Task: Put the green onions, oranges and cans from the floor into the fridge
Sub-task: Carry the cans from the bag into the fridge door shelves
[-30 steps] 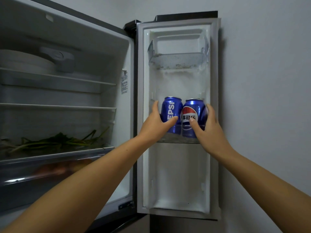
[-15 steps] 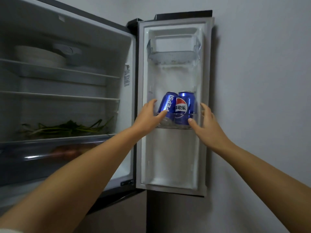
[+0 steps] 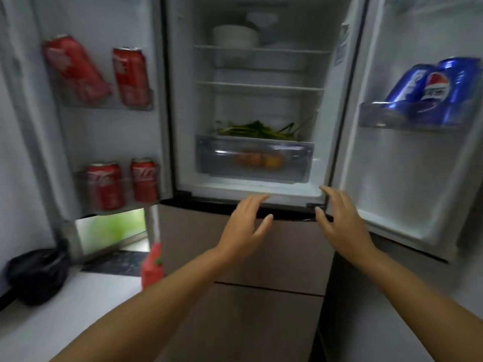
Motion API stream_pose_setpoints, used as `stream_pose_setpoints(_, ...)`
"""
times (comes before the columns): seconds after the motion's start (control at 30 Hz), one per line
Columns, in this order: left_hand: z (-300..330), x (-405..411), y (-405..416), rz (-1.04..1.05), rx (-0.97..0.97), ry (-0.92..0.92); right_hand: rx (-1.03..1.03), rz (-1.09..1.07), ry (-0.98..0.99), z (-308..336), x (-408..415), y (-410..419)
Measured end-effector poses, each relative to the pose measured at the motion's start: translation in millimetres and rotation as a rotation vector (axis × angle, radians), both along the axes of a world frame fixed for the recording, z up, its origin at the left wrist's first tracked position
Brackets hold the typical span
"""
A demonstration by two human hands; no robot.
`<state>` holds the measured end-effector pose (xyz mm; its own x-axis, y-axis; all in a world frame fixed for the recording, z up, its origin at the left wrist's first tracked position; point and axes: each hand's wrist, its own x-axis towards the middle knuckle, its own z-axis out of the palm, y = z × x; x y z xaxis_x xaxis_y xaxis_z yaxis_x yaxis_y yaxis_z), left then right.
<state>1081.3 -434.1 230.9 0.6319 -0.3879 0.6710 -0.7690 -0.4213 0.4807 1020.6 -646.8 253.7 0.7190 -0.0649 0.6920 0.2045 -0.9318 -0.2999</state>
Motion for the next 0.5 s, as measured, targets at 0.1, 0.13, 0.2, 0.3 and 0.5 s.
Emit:
stream_pose_setpoints(0.1, -26, -10, 86, 0.196, 0.084, 0.026, 0.009, 0.166, 0.112, -40, 29, 71)
stream_pose_setpoints(0.13, -29, -13, 113, 0.253, 0.094, 0.027, 0.0, 0.227, 0.131, -47, 36, 98)
stream_pose_setpoints(0.2, -26, -19, 160, 0.352, 0.105, 0.005, -0.03, 0.345, 0.159, -53, 46, 152)
stream_pose_setpoints(0.3, -12, -23, 218, 0.47, 0.148, -0.049, -0.122, 0.486, 0.141, -46, 62, 228)
stream_pose_setpoints(0.5, 34, 6, 305, 0.64, 0.051, -0.116, -0.11, 0.663, 0.013, 2, 102, 350)
